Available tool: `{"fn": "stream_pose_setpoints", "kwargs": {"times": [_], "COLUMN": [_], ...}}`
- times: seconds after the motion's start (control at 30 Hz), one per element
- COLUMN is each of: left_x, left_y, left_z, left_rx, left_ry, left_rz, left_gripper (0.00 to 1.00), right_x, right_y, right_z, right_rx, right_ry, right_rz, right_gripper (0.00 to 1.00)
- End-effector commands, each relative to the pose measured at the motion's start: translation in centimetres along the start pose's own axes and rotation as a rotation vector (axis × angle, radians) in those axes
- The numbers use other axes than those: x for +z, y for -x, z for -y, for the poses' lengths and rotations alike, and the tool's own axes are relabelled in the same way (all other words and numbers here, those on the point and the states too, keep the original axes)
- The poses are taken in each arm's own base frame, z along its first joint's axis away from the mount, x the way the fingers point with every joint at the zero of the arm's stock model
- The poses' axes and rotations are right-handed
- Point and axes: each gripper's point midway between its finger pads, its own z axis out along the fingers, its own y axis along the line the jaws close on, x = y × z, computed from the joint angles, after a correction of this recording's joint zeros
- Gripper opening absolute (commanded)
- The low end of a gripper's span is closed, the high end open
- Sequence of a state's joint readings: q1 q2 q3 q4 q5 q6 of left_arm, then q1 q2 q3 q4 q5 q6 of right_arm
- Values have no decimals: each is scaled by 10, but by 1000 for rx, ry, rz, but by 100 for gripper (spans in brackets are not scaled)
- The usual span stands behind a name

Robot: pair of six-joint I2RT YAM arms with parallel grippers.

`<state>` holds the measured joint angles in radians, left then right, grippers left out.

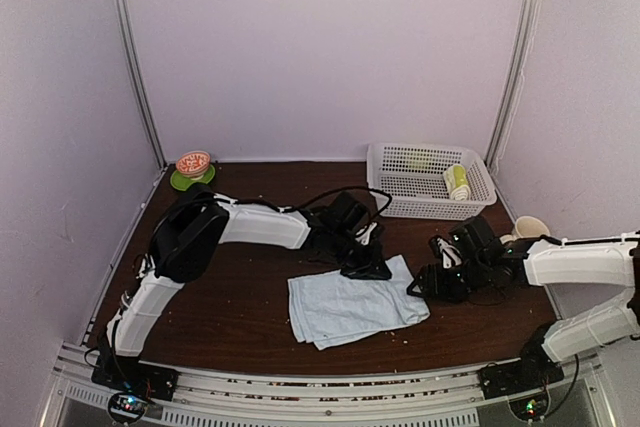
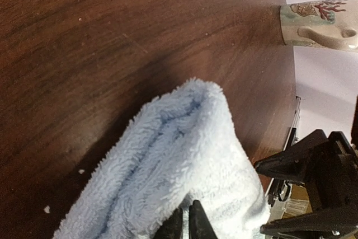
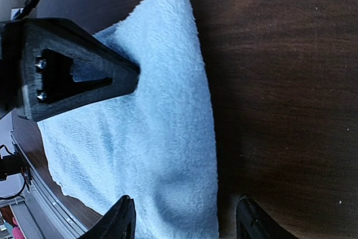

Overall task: Roll the towels
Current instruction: Roll the towel at the center of the board.

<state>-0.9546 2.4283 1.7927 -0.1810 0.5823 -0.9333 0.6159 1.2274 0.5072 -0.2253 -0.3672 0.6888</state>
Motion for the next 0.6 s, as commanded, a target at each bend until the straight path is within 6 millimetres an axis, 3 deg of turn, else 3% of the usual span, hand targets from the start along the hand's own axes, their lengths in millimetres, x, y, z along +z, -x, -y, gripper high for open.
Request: {"fn": "stream_pose_setpoints", "kwargs": {"times": [0.0,0.17,0.3,0.5,0.57], "left_x": [-10,-11,-11,-15,-21], "left_y": [-3,-9,-10,-12,-13], "left_z": [-9,-16,-16,-15,-12], "left_rx": [8,8,6,10,18], "left_ry": [41,60,61,70,81], "left_rz": [-1,-9,-9,-7,-5], "left_gripper": [5,4,4,4,4], "right_x": [11,22,29,29,25], "right_y": [-1,-11,-18,-17,-10], "right_z": [1,4,2,1,2], "right_rx": [61,92,103,72,49], "right_ry": [75,110,136,131,96], "right_rz": [-8,-48,-81,-92,-70], "right_gripper": [61,59,47,8,0]}}
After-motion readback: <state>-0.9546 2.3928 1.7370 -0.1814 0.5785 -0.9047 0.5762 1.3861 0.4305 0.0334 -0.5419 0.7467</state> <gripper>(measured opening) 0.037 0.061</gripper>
